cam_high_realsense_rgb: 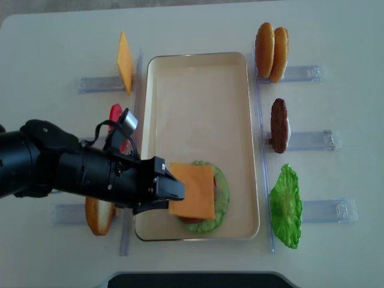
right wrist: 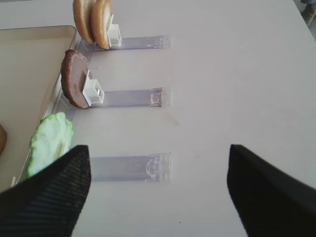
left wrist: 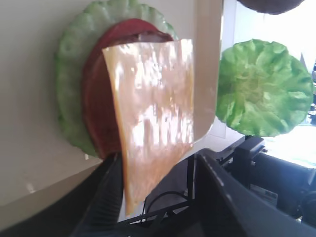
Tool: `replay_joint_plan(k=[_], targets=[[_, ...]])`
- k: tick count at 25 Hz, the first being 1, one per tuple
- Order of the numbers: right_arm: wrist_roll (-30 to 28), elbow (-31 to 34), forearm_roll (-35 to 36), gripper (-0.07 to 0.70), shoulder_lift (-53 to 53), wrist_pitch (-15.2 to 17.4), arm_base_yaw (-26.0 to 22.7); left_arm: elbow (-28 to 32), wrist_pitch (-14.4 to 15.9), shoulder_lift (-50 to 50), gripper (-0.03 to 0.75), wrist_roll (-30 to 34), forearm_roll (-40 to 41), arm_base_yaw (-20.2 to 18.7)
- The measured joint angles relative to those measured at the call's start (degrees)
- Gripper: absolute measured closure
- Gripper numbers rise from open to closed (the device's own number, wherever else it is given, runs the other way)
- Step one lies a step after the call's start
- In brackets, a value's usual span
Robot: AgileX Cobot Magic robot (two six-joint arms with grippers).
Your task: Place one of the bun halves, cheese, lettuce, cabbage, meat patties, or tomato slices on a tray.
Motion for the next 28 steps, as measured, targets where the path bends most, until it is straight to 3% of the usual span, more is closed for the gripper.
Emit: replay_joint_plan(k=[7,20,28], targets=[[0.00,0.00,0.00,0.090,0.00,0.00,0.00,0.00,-1.74,0.00,0.277,-7.27,6.19,0.00],[0.00,0.00,0.00,0.090,0.00,0.00,0.00,-0.40,-1.80,-2.31,0.265,-8.14,6.26,0.00],[0.00,0.00,0.00,0.090,0.00,0.00,0.00,-7.26,-1.29,-7.13,0.265,-8.27,9.65,5.73]])
